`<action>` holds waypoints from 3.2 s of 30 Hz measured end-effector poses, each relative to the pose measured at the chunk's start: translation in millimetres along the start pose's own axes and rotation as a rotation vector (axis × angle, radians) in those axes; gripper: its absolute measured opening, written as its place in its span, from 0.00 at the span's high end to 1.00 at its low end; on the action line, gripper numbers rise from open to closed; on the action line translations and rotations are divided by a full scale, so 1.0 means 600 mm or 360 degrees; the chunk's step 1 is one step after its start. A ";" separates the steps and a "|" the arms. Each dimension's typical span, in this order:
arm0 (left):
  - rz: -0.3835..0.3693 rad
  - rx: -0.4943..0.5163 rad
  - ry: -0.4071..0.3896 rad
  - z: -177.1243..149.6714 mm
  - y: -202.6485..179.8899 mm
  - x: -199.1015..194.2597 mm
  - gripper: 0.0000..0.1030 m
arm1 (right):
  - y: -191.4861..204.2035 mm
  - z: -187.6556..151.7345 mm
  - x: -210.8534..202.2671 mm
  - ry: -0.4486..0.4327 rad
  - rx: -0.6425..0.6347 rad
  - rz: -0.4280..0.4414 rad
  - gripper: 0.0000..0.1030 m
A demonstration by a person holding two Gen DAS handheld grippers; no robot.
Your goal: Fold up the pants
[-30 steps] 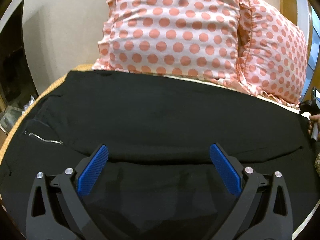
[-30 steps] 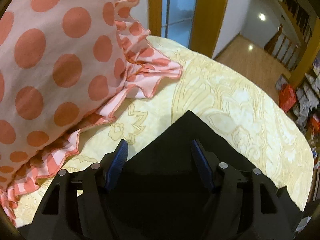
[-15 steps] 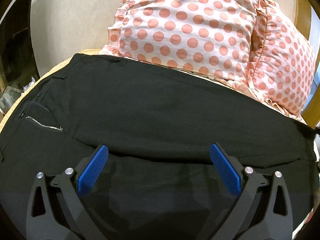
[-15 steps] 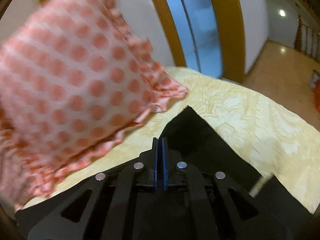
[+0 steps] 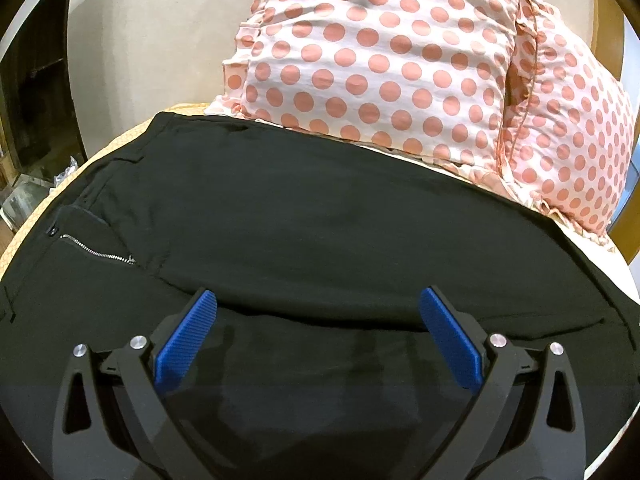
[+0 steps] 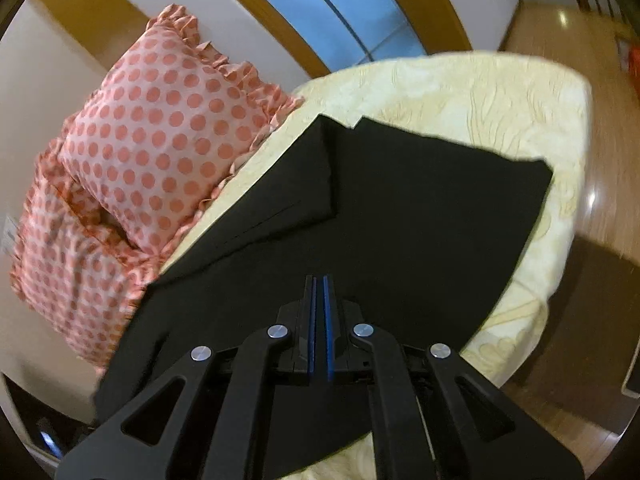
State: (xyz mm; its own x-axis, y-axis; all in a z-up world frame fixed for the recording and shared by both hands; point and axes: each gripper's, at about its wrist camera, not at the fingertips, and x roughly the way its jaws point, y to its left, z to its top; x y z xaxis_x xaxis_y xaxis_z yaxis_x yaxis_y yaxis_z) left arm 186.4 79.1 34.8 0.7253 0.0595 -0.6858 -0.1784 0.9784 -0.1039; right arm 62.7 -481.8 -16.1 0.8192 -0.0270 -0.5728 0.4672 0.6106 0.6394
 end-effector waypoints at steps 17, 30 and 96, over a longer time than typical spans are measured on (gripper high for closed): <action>0.0000 -0.0029 0.0045 0.000 0.004 0.008 0.02 | 0.032 0.053 0.149 0.0234 0.0520 0.0168 0.60; -0.0036 -0.0034 0.0069 0.000 0.003 0.011 0.02 | 0.021 0.077 0.059 -0.0232 0.0304 0.0171 0.98; -0.0113 -0.0464 0.0127 0.177 0.158 -0.006 0.91 | -0.066 0.042 0.032 0.0024 0.0431 0.0053 1.00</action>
State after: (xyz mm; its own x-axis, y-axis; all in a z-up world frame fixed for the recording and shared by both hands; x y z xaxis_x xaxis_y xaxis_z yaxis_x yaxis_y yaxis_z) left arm 237.5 192.5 103.8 0.6904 -0.0338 -0.7226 -0.3209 0.8809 -0.3478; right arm 68.4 -526.6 -39.7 0.8315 0.0025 -0.5555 0.5138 0.3767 0.7708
